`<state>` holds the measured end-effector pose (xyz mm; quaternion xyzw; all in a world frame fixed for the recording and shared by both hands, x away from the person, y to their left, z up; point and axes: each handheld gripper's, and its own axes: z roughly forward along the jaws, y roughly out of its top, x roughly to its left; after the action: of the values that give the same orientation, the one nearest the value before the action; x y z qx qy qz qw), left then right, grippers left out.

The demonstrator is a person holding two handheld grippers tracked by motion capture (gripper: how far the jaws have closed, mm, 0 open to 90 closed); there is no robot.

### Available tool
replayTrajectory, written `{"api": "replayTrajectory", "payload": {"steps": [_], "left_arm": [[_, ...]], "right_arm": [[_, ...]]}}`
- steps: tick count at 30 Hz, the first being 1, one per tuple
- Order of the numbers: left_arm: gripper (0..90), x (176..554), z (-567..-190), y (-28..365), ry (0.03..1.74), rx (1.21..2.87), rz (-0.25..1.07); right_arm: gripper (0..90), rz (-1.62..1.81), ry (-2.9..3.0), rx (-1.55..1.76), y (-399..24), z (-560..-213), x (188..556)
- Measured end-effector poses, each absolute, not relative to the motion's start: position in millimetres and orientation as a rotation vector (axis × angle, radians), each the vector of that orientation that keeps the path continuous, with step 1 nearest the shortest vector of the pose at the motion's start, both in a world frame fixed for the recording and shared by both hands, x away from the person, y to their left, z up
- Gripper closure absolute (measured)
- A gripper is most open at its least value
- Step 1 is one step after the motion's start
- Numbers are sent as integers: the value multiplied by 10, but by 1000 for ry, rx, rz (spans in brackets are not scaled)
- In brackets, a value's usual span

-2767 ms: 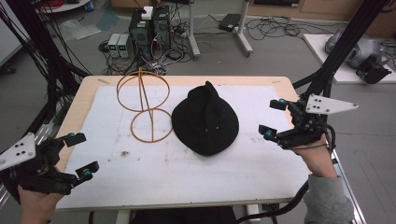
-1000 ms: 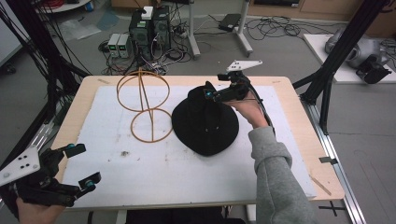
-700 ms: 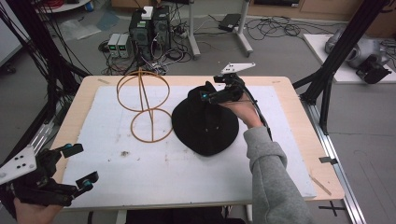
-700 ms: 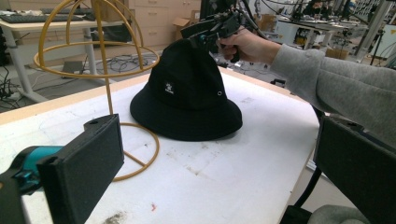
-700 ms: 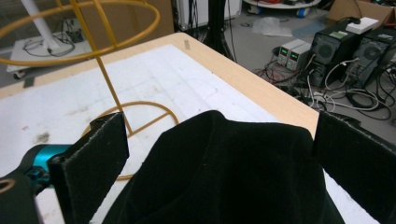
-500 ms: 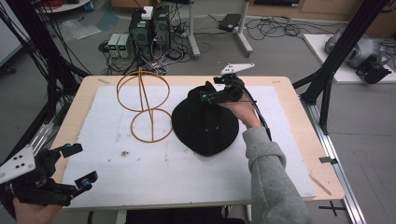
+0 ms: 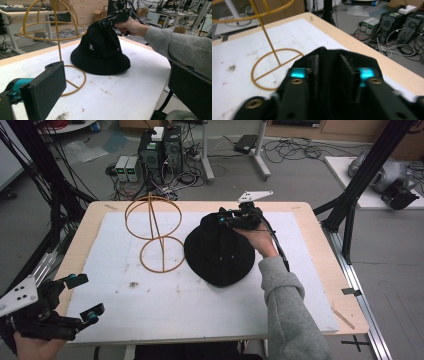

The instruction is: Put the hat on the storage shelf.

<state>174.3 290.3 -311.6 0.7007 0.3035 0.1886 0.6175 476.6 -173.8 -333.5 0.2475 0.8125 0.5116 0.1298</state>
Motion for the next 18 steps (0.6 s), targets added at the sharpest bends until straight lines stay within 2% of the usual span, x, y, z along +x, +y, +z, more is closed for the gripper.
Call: {"api": "replayTrajectory", "payload": {"steps": [3, 18], "left_arm": [[20, 1743, -3116, 2902, 699, 1613, 435], [20, 1734, -3101, 2906, 695, 1611, 438]], "right_arm": [[859, 1457, 2382, 698, -1731, -3362, 4765], [886, 1451, 2400, 651, -1783, -3263, 4709]]}}
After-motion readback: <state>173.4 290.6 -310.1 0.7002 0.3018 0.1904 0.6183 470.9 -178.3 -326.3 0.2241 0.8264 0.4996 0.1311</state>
